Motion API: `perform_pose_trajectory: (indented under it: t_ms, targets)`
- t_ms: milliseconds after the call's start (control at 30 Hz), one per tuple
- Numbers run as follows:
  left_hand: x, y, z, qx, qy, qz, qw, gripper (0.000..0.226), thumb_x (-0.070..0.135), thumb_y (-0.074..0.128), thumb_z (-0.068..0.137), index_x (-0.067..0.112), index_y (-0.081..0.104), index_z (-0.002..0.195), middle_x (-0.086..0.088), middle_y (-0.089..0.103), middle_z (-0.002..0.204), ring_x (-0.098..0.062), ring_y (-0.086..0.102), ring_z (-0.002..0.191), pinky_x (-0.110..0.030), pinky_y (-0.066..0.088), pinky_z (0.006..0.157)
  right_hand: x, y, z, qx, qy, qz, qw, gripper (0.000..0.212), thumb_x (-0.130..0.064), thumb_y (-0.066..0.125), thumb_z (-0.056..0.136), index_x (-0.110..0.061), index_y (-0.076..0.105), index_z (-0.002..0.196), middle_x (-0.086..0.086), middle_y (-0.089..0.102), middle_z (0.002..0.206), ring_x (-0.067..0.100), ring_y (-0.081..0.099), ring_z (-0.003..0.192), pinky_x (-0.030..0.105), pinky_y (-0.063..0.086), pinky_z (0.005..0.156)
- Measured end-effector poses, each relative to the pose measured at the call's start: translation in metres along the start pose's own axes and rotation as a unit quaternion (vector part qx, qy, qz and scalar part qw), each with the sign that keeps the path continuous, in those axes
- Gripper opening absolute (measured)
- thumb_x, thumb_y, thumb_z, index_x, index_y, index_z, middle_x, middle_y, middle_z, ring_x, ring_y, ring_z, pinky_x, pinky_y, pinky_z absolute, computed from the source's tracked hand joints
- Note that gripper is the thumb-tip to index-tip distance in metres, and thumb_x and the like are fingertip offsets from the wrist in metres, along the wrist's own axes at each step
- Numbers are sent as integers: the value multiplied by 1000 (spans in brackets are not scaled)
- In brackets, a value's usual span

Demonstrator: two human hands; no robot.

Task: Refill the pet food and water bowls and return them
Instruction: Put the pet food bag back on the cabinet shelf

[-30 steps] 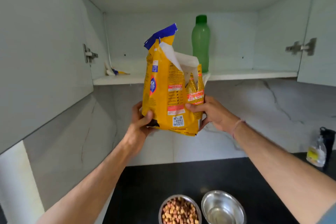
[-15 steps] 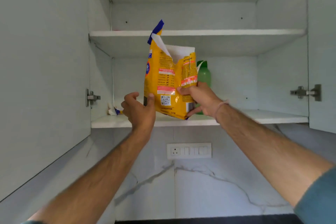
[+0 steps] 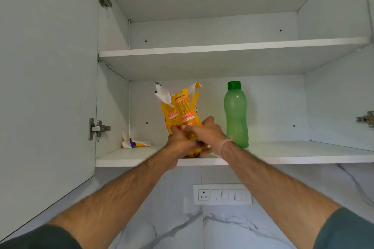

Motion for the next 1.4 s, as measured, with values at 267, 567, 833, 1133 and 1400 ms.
perform_pose_trajectory:
  t_ms: [267,567,833,1133,1400]
  targets:
    - [-13,0,38,28,-34,41,998,100,32,97,62,30,24,132,3,54,125,-24,55,117,-40,54,90,20,-41,47,-82,40,39,995,44,-44,59,98,-13,55,128,11,64,109,32,67,89,43,60,80]
    - [-22,-34,83,-131,-100,39,986,92,-16,76,78,30,41,149,0,57,142,-31,50,133,-48,50,104,33,-50,95,-70,-5,-144,987,86,-2,75,87,-10,22,154,15,43,150,31,51,126,48,53,102]
    - [-33,-30,103,-32,-89,16,995,90,-23,65,77,27,32,144,-3,50,141,-32,47,129,-50,56,95,52,-38,111,-155,5,-115,981,97,-26,85,84,-11,19,154,18,49,148,36,52,132,50,49,109]
    - [-51,-19,123,-41,-53,9,998,109,3,93,67,26,15,141,-1,46,137,-25,47,129,-39,52,101,52,-30,125,-146,-40,-211,966,80,-28,84,85,-8,31,142,16,51,141,37,63,119,45,63,83]
    - [-67,-4,161,-60,-34,65,995,104,7,89,75,25,14,145,5,45,130,-19,48,123,-27,53,87,59,-9,151,-55,-52,-310,948,85,-25,84,84,-4,27,143,21,50,141,37,57,127,42,51,104]
Point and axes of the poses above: each hand's wrist, its own z-axis towards the middle knuckle, its own y-axis out of the palm, x = y × z, the point moved 4 cm from there along z, towards the middle knuckle
